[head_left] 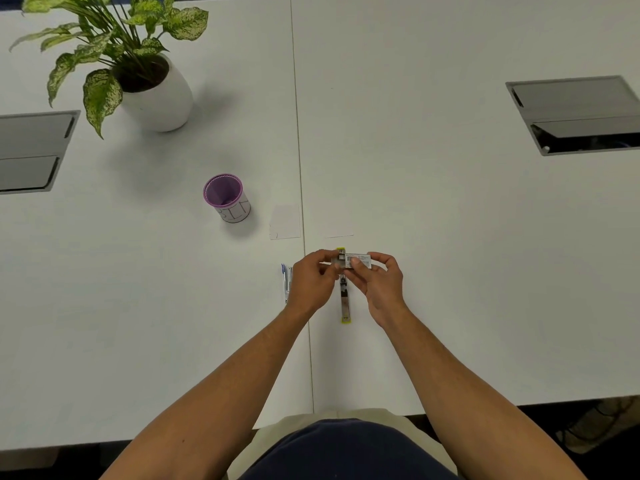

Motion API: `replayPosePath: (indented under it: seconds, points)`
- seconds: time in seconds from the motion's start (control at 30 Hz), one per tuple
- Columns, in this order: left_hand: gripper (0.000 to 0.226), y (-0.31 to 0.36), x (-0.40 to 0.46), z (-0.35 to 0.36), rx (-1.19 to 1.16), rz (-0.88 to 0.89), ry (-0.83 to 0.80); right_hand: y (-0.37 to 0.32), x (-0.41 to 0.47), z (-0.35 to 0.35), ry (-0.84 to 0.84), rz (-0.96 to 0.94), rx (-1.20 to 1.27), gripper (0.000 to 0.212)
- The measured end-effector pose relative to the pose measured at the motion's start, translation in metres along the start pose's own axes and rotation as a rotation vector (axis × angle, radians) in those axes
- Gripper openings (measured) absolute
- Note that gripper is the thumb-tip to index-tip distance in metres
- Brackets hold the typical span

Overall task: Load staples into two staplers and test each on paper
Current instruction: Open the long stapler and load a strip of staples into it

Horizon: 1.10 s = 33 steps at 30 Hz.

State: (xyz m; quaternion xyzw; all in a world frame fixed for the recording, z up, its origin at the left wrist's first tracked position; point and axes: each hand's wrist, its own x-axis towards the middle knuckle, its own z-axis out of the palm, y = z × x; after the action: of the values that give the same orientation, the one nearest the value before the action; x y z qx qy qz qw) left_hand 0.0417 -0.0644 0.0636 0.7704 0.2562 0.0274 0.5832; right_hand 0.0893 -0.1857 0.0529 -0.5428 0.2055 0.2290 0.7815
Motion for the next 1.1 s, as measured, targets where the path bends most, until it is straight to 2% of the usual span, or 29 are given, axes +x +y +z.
replayPosePath:
  seconds: [0.2,0.57,0.73,0.87,1.1]
  points:
    - [0.029,-0.002,-0.004,0.010,0.043,0.024,0.033,0.005,0.003,-0.002,0.012,-0.039,-0.052,0.034]
    - [0.036,-0.011,0.005,0.010,0.107,0.095,-0.108,0.006,0.004,-0.004,-0.007,-0.015,0.006,0.031]
    - [0.032,-0.010,0.007,0.011,-0.002,0.009,-0.101,0.005,0.004,-0.004,0.003,0.004,0.027,0.033]
    - [0.027,-0.010,0.008,0.010,-0.198,-0.153,-0.034,0.005,0.005,-0.004,0.006,0.004,0.018,0.034]
    - [0.027,-0.004,0.017,0.002,-0.466,-0.299,-0.081,0.003,0.007,-0.004,-0.012,-0.011,-0.001,0.035]
